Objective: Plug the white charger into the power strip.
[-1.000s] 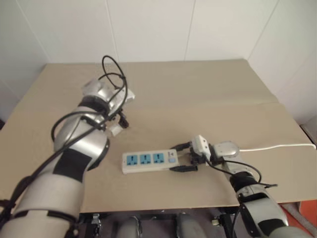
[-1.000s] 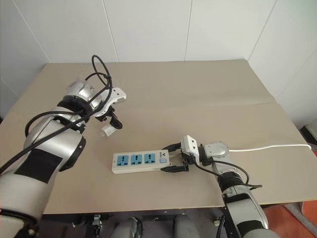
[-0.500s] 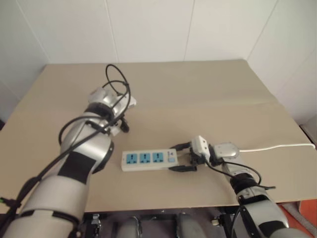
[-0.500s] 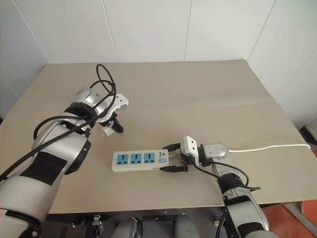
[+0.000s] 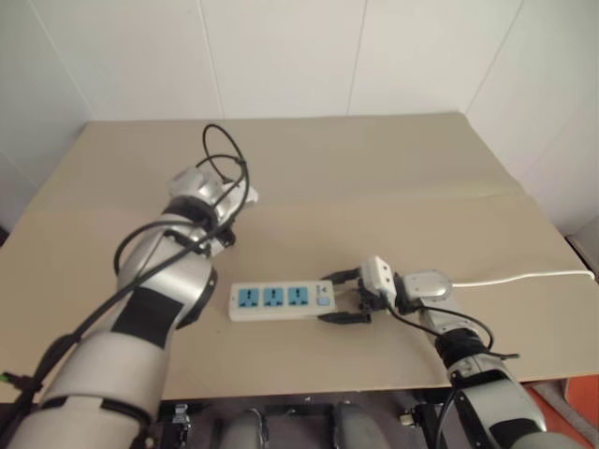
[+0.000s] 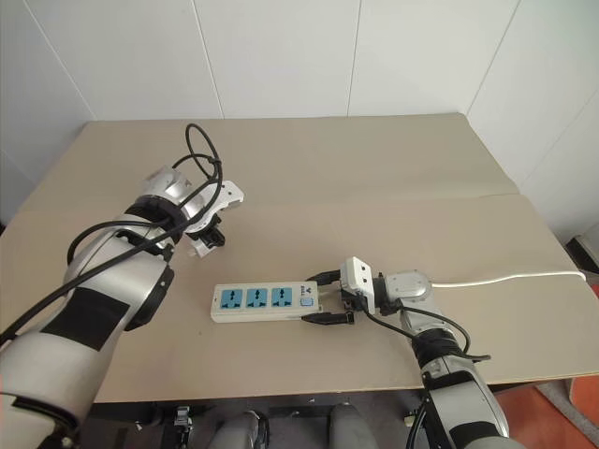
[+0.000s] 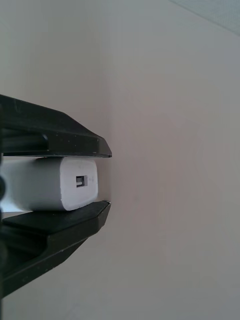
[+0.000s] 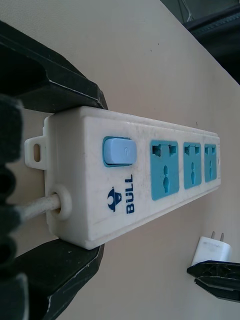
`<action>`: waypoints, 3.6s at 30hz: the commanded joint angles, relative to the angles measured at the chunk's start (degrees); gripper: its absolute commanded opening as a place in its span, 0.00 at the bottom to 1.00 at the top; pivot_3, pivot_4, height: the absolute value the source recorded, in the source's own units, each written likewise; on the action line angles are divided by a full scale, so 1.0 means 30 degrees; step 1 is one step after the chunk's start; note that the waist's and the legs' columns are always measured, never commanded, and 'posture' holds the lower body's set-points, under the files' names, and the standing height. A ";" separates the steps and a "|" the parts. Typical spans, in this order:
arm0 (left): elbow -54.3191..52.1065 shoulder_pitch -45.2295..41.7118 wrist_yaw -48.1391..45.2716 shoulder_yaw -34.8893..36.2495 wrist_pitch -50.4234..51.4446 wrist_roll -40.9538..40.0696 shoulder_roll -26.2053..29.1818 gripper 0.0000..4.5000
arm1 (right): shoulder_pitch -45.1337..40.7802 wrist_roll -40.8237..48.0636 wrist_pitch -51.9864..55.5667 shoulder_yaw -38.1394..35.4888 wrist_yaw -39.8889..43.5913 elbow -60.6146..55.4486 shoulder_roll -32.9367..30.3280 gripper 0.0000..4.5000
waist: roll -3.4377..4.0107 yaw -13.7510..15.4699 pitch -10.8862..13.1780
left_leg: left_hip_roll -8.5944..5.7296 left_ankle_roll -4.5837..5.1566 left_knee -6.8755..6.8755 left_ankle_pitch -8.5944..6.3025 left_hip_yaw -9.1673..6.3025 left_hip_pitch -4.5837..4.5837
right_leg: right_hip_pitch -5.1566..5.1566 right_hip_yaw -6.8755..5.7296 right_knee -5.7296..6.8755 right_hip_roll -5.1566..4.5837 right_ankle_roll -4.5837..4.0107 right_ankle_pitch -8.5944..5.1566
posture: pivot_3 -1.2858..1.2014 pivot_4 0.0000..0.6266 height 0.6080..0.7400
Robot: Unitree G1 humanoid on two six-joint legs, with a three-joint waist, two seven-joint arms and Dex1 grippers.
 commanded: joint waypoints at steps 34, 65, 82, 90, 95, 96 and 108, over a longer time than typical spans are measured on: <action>-2.4148 1.5545 -1.0052 0.9294 -0.2401 -1.8467 0.2736 0.23 | 0.0349 -0.1366 -0.0379 0.0864 -0.0638 0.1016 -0.0124 0.76 | -0.0027 0.0109 -0.0158 | 0.0018 -0.0014 0.0013 0.0006 -0.0028 0.0212 | 0.0170 0.0021 0.0000 -0.0068 -0.0012 0.0008 | 0.52 0.24 1.00; -1.4566 1.4386 -1.1887 0.6809 -1.2249 -1.6706 -0.0554 0.23 | 0.1334 -0.1597 -0.0103 0.1254 -0.1355 -0.0498 -0.0007 0.76 | -0.0035 0.0038 -0.0162 | 0.0038 0.0001 -0.0020 -0.0005 -0.0007 0.0366 | 0.0359 0.0004 -0.0094 -0.0037 -0.0014 0.0009 | 0.52 0.24 1.00; -1.2718 1.4572 -1.1887 0.6370 -1.5540 -1.4953 -0.0639 0.23 | 0.1386 -0.1537 0.0073 0.1268 -0.1437 -0.0738 -0.0050 0.76 | -0.0044 0.0075 -0.0183 | 0.0055 0.0006 -0.0031 -0.0008 -0.0003 0.0382 | 0.0401 -0.0005 -0.0130 -0.0014 -0.0017 0.0014 | 0.52 0.24 1.00; -1.3369 1.4993 -1.1887 0.5753 -1.5436 -1.5895 0.1020 0.23 | 0.1370 -0.1492 0.0043 0.1280 -0.1387 -0.0660 -0.0031 0.76 | -0.0045 0.0009 -0.0197 | 0.0118 0.0013 -0.0047 -0.0016 -0.0012 0.0391 | 0.0410 0.0001 -0.0160 0.0040 -0.0020 0.0016 | 0.52 0.24 1.00; -1.3001 1.5039 -1.1887 0.5469 -1.5926 -1.5849 0.1576 0.23 | 0.1264 -0.1498 -0.0009 0.1357 -0.1417 -0.0514 0.0102 0.76 | -0.0038 0.0022 -0.0201 | 0.0283 -0.0007 -0.0050 -0.0046 -0.0001 0.0391 | 0.0409 0.0008 -0.0233 0.0210 -0.0095 0.0060 | 0.52 0.24 1.00; -1.3018 1.5044 -1.1887 0.5497 -1.5814 -1.5911 0.1623 0.23 | 0.1242 -0.1497 -0.0044 0.1371 -0.1415 -0.0467 0.0097 0.76 | -0.0036 0.0023 -0.0202 | 0.0295 -0.0007 -0.0058 -0.0046 0.0006 0.0392 | 0.0409 0.0001 -0.0241 0.0227 -0.0103 0.0065 | 0.52 0.24 1.00; -1.2805 1.5444 -1.1887 0.5630 -1.6150 -1.5704 0.2274 0.23 | 0.1246 -0.1515 -0.0160 0.1441 -0.1429 -0.0318 -0.0018 0.76 | -0.0027 0.0014 -0.0216 | 0.0325 -0.0006 -0.0093 -0.0047 0.0044 0.0409 | 0.0409 -0.0001 -0.0260 0.0258 -0.0112 0.0069 | 0.52 0.24 1.00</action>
